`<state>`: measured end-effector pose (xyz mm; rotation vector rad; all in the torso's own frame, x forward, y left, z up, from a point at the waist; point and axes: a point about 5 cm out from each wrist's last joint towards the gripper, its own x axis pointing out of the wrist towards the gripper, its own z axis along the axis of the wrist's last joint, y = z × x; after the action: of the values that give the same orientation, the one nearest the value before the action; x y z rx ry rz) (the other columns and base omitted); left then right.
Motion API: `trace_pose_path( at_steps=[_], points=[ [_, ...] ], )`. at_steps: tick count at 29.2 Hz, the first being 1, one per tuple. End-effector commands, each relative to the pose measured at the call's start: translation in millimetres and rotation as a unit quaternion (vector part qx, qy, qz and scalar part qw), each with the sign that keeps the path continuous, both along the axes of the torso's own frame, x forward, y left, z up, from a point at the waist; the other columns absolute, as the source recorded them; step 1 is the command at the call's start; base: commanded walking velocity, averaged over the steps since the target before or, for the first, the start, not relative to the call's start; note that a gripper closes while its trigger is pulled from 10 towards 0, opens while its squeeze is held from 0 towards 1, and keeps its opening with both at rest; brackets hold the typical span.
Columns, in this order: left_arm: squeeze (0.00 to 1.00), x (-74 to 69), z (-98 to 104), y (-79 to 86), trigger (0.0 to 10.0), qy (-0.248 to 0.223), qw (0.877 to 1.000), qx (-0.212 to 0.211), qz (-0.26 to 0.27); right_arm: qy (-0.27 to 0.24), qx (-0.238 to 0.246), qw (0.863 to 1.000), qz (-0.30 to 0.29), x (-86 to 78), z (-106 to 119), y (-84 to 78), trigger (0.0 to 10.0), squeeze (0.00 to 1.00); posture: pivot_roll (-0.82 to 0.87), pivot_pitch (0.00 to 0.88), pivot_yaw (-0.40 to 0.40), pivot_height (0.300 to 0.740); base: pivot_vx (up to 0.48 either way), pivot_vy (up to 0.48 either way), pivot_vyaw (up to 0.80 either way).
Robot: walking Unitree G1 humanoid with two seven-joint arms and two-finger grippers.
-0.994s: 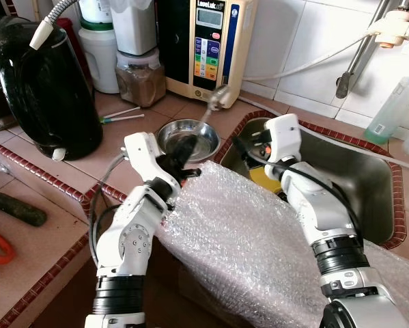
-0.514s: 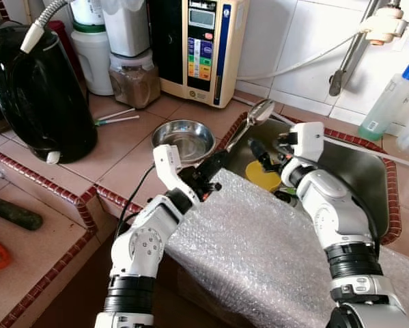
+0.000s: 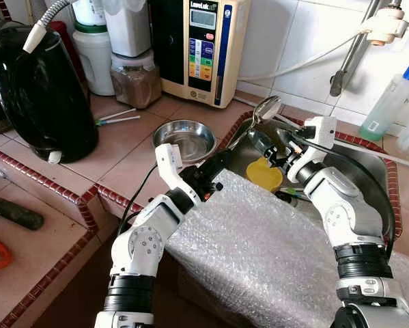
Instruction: Kitchen organization
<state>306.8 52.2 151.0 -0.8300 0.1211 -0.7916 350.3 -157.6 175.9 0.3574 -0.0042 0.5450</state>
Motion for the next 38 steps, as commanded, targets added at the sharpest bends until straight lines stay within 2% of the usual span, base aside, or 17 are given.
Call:
trace_pose_path(
  at_steps=[1, 7, 11, 12, 13, 14, 19, 38],
  points=[
    [0.0, -2.5, 5, -6.9, 0.0, -0.011, 1.0, -0.004, -0.023, -0.005, 0.026, 0.999, 0.026, -2.1, 6, 6.5, 10.0, 0.0, -0.04, 0.0, -0.003, 0.74, 0.0, 0.0, 0.0],
    [0.0, -3.9, 7, -8.2, 0.0, -0.017, 0.999, -0.01, -0.036, 0.018, 0.073, 0.997, 0.027, -0.9, 0, 12.7, 10.0, 0.0, -0.04, 0.0, -0.001, 0.74, 0.0, 0.0, 0.0],
    [0.0, -4.5, 7, -9.4, 0.0, -0.019, 0.999, -0.009, -0.047, 0.022, 0.079, 0.996, 0.024, 1.9, -1, 17.2, 10.0, 0.0, -0.03, 0.0, -0.003, 0.74, 0.0, 0.0, 0.0],
    [0.0, -4.7, 8, -9.6, 0.0, -0.021, 0.999, -0.009, -0.049, 0.022, 0.085, 0.996, 0.019, 3.7, -1, 17.7, 4.9, 0.0, -0.03, 0.0, -0.003, 0.74, 0.0, 0.0, 0.0],
    [0.0, -4.8, 8, -9.8, 0.0, -0.023, 0.998, -0.008, -0.052, 0.022, 0.092, 0.995, 0.013, 5.5, 1, 18.1, 4.9, 0.0, -0.03, 0.0, -0.003, 0.74, 0.0, 0.0, 0.0],
    [0.0, -4.8, 8, -9.3, 0.0, -0.022, 0.998, -0.008, -0.051, 0.019, 0.093, 0.995, 0.006, 7.1, 2, 17.1, 0.0, 0.0, -0.03, 0.0, -0.004, 0.74, 0.0, 0.0, 0.0],
    [0.0, -5.2, 7, -6.0, 0.0, -0.019, 0.999, -0.006, -0.05, 0.019, 0.124, 0.992, -0.015, 13.7, 8, 11.4, 0.0, 0.0, -0.02, 0.0, -0.006, 0.74, 0.0, 0.0, 0.0],
    [0.0, -7.1, 6, -6.9, 0.0, -0.021, 0.998, -0.002, -0.056, 0.032, 0.139, 0.989, -0.03, 16.5, 0, 9.4, 0.0, 0.0, -0.02, 0.0, -0.001, 0.74, 0.0, 0.0, 0.0]
  ],
)
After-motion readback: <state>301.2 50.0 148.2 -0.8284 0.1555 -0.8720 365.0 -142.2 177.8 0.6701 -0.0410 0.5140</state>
